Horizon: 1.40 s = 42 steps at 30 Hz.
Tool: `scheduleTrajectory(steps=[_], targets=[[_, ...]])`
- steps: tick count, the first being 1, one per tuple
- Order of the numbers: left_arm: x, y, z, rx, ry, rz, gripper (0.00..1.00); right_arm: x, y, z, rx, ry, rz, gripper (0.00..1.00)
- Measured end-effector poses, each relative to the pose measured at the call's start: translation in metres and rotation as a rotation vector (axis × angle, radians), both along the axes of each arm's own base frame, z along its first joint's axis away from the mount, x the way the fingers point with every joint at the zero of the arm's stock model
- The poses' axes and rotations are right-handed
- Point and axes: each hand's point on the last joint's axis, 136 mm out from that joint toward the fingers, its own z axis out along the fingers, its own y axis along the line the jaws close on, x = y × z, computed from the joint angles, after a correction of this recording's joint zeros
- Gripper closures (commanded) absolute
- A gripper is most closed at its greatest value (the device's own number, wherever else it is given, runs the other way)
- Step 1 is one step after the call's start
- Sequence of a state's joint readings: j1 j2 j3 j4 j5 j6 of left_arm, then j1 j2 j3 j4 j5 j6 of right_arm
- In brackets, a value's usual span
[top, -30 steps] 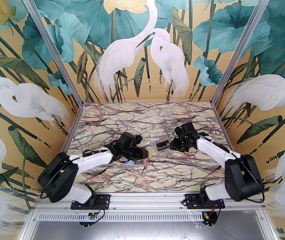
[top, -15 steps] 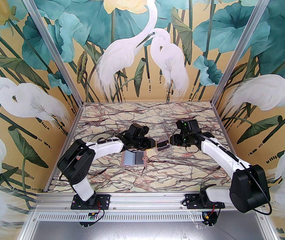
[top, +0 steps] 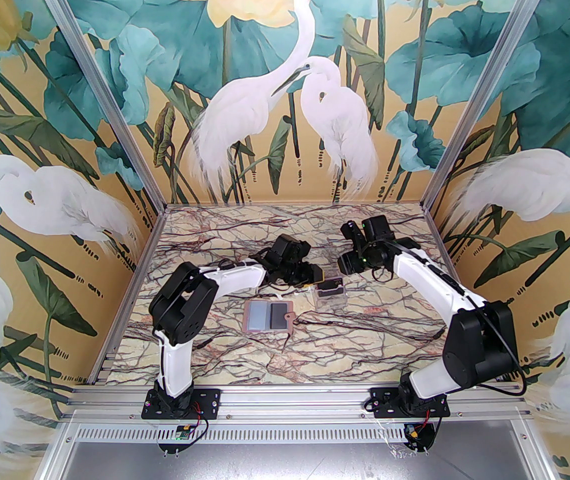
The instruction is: Put the credit cards into the card holder
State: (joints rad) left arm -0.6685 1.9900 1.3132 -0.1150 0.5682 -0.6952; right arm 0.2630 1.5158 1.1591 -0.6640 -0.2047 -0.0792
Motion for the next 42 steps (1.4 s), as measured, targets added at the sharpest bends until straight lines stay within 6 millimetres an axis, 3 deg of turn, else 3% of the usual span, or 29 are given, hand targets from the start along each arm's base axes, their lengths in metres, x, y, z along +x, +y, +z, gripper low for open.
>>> scheduleTrajectory(steps=[7,12,17,20,24,28,30,38,42], targets=[[0.044,0.002,0.023,-0.018,-0.067,-0.001,0.58,-0.009,-0.001,-0.009,-0.010,0.003,0.029,0.45],[0.054,0.030,0.029,-0.002,-0.080,0.029,0.52,-0.013,0.010,-0.009,-0.076,-0.027,0.171,0.44],[0.026,0.089,0.054,0.032,-0.093,0.096,0.48,-0.015,0.039,-0.020,-0.195,-0.015,0.414,0.38],[0.001,0.120,0.074,0.028,-0.131,0.135,0.45,-0.009,0.044,-0.031,-0.272,-0.012,0.509,0.38],[-0.038,0.148,0.071,0.041,-0.142,0.163,0.43,-0.002,0.042,-0.041,-0.360,-0.008,0.599,0.37],[-0.071,0.168,0.052,0.075,-0.109,0.178,0.42,-0.001,0.038,-0.049,-0.427,-0.005,0.673,0.36],[-0.083,0.177,0.046,0.092,-0.102,0.189,0.40,-0.003,0.039,-0.054,-0.450,0.000,0.710,0.30],[-0.106,0.195,0.054,0.094,-0.147,0.222,0.39,-0.003,0.051,-0.063,-0.485,-0.013,0.815,0.29],[-0.114,0.201,0.045,0.116,-0.134,0.232,0.39,0.002,0.051,-0.076,-0.504,-0.001,0.840,0.28]])
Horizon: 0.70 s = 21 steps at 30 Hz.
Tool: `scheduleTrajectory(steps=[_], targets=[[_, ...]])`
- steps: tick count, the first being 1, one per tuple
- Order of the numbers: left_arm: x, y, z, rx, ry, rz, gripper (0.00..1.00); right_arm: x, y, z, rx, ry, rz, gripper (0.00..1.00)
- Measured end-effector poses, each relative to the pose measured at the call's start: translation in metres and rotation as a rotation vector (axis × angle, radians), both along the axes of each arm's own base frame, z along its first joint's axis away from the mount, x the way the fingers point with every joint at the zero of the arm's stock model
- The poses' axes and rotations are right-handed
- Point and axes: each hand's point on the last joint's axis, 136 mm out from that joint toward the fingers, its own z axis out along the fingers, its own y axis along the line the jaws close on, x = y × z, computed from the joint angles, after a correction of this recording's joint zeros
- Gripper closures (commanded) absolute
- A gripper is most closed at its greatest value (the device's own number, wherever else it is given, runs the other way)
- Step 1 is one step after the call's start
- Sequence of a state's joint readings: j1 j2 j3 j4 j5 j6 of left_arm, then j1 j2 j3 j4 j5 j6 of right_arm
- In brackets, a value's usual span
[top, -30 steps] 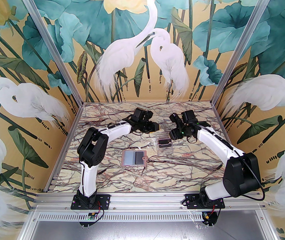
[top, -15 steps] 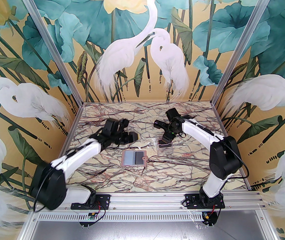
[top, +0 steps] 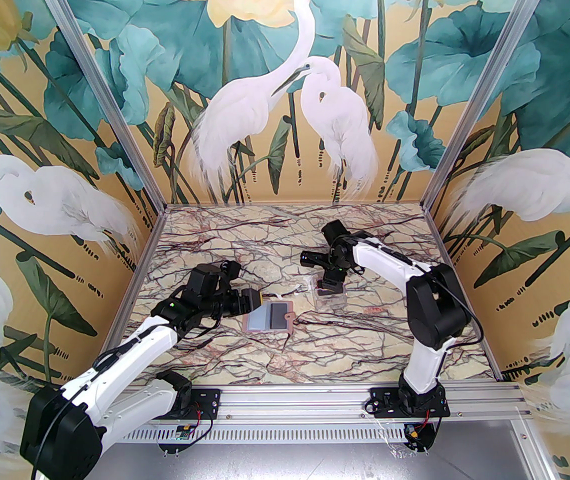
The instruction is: Put the credit cards into the card holder
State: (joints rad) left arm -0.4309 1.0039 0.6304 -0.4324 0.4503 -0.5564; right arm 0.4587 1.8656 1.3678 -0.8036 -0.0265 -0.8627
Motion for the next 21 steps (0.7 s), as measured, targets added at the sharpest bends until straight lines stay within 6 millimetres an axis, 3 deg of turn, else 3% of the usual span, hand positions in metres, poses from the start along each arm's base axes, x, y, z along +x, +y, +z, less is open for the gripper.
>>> scheduleTrajectory(steps=[14,21], targets=[[-0.004,0.004,-0.006,0.017,0.017,0.008,0.38,0.033,0.004,0.001,-0.004,-0.090,-0.022,0.29],[-0.005,0.004,-0.007,0.019,0.022,0.008,0.38,0.054,-0.001,0.003,0.010,-0.109,-0.101,0.36]])
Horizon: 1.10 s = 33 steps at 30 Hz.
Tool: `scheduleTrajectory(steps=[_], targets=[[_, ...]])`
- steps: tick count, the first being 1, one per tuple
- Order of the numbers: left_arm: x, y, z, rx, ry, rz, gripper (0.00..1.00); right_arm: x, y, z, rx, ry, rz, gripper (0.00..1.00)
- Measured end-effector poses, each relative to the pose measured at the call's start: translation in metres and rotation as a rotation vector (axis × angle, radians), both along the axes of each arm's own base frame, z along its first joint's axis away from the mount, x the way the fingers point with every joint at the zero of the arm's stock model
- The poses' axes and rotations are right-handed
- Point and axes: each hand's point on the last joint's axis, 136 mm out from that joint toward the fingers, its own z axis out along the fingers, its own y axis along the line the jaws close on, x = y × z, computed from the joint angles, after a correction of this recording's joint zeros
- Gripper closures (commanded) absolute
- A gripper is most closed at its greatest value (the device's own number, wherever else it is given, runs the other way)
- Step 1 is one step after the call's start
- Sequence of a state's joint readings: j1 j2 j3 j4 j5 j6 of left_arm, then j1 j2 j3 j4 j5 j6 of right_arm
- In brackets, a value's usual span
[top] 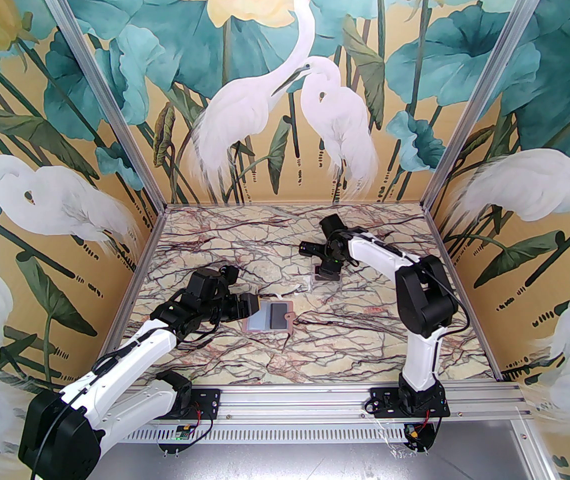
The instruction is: Put the credit cards into the card holder
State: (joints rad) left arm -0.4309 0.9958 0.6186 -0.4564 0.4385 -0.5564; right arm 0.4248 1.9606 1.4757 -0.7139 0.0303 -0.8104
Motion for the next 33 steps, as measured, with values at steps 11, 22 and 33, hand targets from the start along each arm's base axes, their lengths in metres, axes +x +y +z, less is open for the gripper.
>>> scheduleTrajectory(steps=[11,22,33], targets=[[0.000,0.000,-0.001,0.001,0.002,0.000,0.38,0.013,-0.014,0.007,0.064,0.013,-0.162,0.49],[-0.001,0.000,-0.002,0.001,0.004,0.000,0.38,0.010,-0.034,0.004,0.132,0.085,-0.339,0.64],[-0.004,0.002,-0.008,0.007,0.018,0.000,0.38,0.001,-0.035,0.012,0.181,0.136,-0.420,0.79]])
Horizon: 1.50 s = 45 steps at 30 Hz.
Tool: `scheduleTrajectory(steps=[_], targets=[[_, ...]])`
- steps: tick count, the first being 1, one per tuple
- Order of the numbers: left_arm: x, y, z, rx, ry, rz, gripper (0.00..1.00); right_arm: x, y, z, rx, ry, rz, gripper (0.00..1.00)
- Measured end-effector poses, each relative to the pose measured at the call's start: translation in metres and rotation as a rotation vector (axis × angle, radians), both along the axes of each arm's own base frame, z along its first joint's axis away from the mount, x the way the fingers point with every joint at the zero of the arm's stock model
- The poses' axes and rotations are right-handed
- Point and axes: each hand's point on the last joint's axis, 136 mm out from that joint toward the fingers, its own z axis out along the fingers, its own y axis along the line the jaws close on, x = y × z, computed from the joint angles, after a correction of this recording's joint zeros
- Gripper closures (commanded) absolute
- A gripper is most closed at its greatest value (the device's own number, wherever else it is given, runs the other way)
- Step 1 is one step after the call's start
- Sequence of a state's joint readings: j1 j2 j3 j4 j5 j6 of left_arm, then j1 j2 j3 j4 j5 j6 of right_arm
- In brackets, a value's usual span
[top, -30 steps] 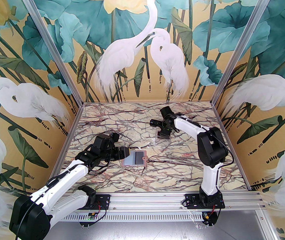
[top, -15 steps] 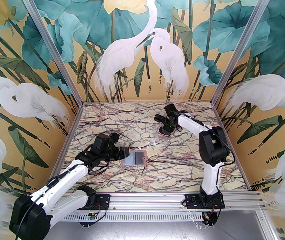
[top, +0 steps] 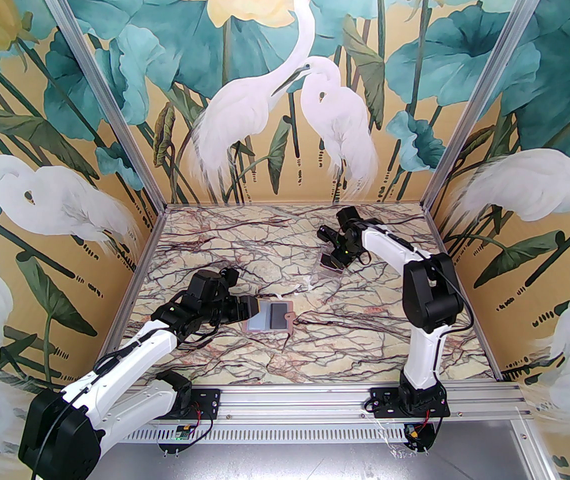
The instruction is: Put the credit cards into the card holder
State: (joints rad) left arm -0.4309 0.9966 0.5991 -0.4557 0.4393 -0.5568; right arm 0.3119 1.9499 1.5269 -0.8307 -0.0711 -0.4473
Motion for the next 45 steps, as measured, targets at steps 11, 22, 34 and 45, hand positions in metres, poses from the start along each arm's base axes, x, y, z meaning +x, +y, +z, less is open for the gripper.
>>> scheduleTrajectory(steps=[11,22,34,45], targets=[[0.000,0.000,0.000,0.000,0.000,0.000,0.38,0.003,0.004,0.016,0.046,0.002,-0.038,0.90],[0.000,0.000,-0.004,0.002,0.016,0.004,0.38,-0.002,0.004,0.034,0.102,0.023,-0.189,0.97],[0.001,-0.002,-0.010,0.003,0.032,-0.001,0.38,0.000,0.012,0.056,0.204,0.005,-0.291,0.98],[0.000,-0.002,-0.010,0.002,0.035,-0.002,0.38,0.006,-0.002,0.039,0.167,0.026,-0.327,0.96]])
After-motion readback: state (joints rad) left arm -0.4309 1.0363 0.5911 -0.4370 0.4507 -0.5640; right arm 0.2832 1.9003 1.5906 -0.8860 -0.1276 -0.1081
